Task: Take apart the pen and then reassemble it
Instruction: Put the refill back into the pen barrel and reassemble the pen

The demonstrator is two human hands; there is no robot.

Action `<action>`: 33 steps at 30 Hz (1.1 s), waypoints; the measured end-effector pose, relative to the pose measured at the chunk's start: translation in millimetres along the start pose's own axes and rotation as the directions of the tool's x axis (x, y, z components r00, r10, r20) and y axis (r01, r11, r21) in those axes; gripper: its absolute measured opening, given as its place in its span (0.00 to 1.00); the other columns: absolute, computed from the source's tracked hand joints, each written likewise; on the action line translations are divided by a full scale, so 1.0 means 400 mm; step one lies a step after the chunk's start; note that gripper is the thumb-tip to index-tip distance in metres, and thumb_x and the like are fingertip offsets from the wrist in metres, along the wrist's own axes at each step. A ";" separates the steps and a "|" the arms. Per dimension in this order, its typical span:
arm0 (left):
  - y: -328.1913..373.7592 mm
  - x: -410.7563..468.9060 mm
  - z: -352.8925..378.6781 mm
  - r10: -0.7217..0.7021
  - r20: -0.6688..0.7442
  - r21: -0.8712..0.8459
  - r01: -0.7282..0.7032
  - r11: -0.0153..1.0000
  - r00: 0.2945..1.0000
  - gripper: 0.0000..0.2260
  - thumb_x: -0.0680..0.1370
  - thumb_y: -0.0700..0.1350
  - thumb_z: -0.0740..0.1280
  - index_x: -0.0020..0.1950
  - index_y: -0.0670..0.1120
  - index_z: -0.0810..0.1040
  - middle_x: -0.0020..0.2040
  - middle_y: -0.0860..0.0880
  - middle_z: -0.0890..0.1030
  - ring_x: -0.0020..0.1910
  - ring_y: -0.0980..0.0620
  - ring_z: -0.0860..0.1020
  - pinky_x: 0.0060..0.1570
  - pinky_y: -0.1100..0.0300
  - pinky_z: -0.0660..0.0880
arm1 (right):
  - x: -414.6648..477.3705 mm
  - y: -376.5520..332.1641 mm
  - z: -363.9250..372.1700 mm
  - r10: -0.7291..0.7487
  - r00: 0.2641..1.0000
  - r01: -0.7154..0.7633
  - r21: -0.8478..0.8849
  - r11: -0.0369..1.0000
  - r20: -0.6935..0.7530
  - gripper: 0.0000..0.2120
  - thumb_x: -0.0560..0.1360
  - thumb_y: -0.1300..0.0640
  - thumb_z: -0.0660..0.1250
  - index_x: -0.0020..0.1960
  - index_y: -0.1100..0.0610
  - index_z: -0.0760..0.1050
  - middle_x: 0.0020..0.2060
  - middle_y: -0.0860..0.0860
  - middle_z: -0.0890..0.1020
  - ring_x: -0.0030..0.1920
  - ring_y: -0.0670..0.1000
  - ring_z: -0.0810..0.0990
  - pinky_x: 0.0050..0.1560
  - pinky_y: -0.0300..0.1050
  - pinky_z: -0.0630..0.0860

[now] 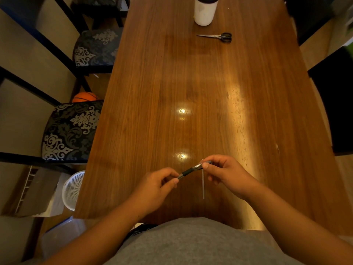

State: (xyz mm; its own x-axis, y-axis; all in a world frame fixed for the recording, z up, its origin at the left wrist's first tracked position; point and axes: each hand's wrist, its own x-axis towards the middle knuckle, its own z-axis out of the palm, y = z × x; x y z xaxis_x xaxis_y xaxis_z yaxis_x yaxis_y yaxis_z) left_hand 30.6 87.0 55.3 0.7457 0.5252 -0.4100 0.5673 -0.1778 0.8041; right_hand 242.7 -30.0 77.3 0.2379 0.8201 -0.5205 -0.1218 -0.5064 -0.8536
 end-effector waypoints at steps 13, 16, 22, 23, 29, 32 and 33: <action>0.049 0.009 -0.011 -0.019 0.077 -0.157 0.031 0.987 0.997 0.07 0.79 0.43 0.65 0.49 0.54 0.80 0.37 0.54 0.83 0.34 0.61 0.78 0.37 0.67 0.76 | 0.009 -0.032 0.002 -0.007 0.997 0.012 -0.063 0.998 0.076 0.06 0.78 0.62 0.64 0.50 0.64 0.78 0.32 0.50 0.78 0.31 0.46 0.77 0.31 0.39 0.73; 0.057 0.015 -0.010 -0.029 0.114 -0.196 0.051 0.979 0.993 0.05 0.79 0.41 0.65 0.49 0.48 0.80 0.34 0.53 0.83 0.31 0.61 0.77 0.34 0.67 0.75 | 0.010 -0.035 0.003 -0.005 0.997 0.006 -0.013 1.000 0.074 0.07 0.79 0.63 0.63 0.50 0.67 0.76 0.32 0.51 0.78 0.31 0.47 0.77 0.32 0.40 0.72; 0.058 0.024 -0.018 -0.049 0.225 -0.286 0.114 0.951 0.973 0.06 0.80 0.42 0.64 0.48 0.48 0.81 0.34 0.52 0.83 0.30 0.59 0.77 0.30 0.68 0.72 | 0.005 -0.041 0.001 0.007 0.994 -0.015 0.080 0.997 0.105 0.06 0.79 0.65 0.62 0.50 0.67 0.75 0.32 0.53 0.77 0.31 0.48 0.76 0.32 0.39 0.74; 0.057 0.025 -0.017 -0.052 0.231 -0.302 0.123 0.945 0.972 0.07 0.80 0.42 0.64 0.47 0.49 0.81 0.34 0.52 0.83 0.29 0.59 0.77 0.29 0.68 0.72 | 0.005 -0.040 0.002 0.008 0.994 -0.017 0.085 0.996 0.109 0.06 0.79 0.65 0.61 0.50 0.67 0.75 0.32 0.53 0.77 0.31 0.48 0.76 0.32 0.39 0.74; 0.052 0.031 -0.001 -0.094 0.278 -0.256 0.168 0.952 0.956 0.05 0.80 0.42 0.64 0.49 0.50 0.78 0.39 0.48 0.85 0.35 0.54 0.82 0.35 0.61 0.77 | 0.019 -0.017 0.005 0.041 0.995 -0.046 0.048 0.998 0.091 0.08 0.79 0.64 0.62 0.53 0.69 0.75 0.33 0.52 0.77 0.32 0.47 0.77 0.34 0.40 0.75; 0.043 0.034 0.015 -0.136 0.318 -0.071 0.167 0.983 0.938 0.05 0.80 0.44 0.64 0.49 0.55 0.75 0.41 0.50 0.86 0.39 0.55 0.85 0.41 0.55 0.79 | 0.021 0.031 0.008 0.098 0.993 -0.095 -0.055 0.994 0.070 0.07 0.78 0.60 0.65 0.52 0.64 0.78 0.34 0.50 0.79 0.33 0.46 0.79 0.37 0.43 0.76; 0.035 0.035 0.021 -0.153 0.309 -0.027 0.169 0.985 0.939 0.04 0.80 0.45 0.64 0.50 0.55 0.75 0.42 0.50 0.86 0.39 0.56 0.85 0.42 0.54 0.80 | 0.021 0.055 0.006 0.113 0.993 -0.109 -0.113 0.988 0.033 0.07 0.77 0.57 0.67 0.51 0.60 0.79 0.35 0.50 0.81 0.35 0.47 0.80 0.38 0.45 0.77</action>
State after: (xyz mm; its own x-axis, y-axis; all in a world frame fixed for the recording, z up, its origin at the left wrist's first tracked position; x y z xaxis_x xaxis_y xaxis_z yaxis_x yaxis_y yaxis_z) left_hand 52.0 85.0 57.4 0.7214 0.2632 -0.6406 0.6755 -0.0638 0.7346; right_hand 239.8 -33.8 54.4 0.1906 0.7656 -0.6144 -0.0369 -0.6198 -0.7839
